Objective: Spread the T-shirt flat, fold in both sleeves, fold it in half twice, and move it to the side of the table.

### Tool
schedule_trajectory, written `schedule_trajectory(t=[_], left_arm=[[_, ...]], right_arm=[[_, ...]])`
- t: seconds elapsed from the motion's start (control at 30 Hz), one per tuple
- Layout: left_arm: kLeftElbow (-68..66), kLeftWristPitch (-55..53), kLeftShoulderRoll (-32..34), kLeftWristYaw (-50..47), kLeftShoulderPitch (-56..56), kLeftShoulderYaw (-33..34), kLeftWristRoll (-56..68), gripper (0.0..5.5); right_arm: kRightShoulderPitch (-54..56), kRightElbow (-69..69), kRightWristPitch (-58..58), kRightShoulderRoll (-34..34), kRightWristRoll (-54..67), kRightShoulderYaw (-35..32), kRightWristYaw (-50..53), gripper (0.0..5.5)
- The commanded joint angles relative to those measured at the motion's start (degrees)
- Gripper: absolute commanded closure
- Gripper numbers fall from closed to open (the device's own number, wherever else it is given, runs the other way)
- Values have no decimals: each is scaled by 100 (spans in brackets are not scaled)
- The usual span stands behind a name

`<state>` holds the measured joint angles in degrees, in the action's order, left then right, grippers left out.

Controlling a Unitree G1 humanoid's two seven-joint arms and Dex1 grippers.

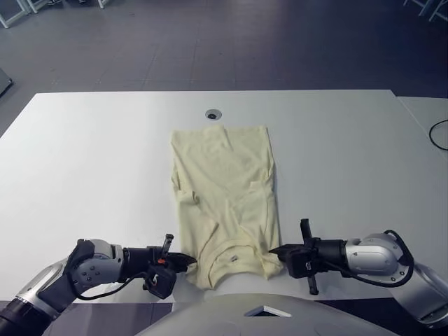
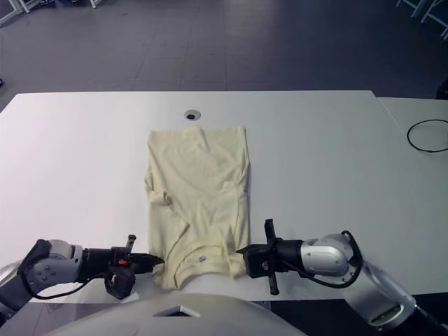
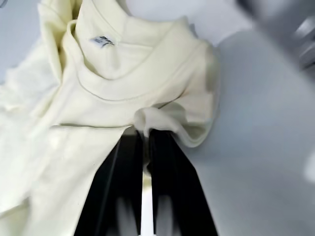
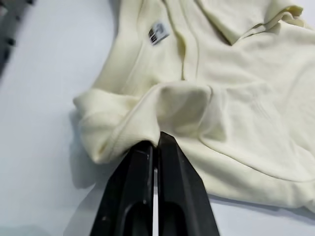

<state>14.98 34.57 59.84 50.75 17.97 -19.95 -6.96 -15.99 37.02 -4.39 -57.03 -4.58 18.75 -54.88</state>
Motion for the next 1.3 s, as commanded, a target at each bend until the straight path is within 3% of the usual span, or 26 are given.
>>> schedule_trajectory(t=[0.03, 0.33, 0.53, 0.7, 0.93, 1.3], left_arm=[[314, -1123, 414, 936, 16, -155, 923, 547], [1148, -3761, 494, 2109, -757, 274, 3500, 547], [846, -5508, 444, 2773, -2041, 699, 4863, 547], [-409, -6292, -3, 3466, -3424, 600, 4840, 547], [-2320, -6750, -1126, 3534, -4784, 458, 4386, 547], [-5605, -6017, -2231, 3397, -6327, 804, 3258, 547]], right_arm=[[174, -106, -395, -257, 810, -447, -559, 550], [1288, -253, -2064, -379, 3022, -991, -1760, 550], [2840, -1261, -2909, 19, 3744, -731, -2359, 550], [4188, -2872, -3092, 459, 3605, -473, -2879, 550], [6019, -5676, -2525, 1679, 2697, 70, -3181, 550], [7992, -10043, -730, 3173, 1429, -328, -2254, 550]])
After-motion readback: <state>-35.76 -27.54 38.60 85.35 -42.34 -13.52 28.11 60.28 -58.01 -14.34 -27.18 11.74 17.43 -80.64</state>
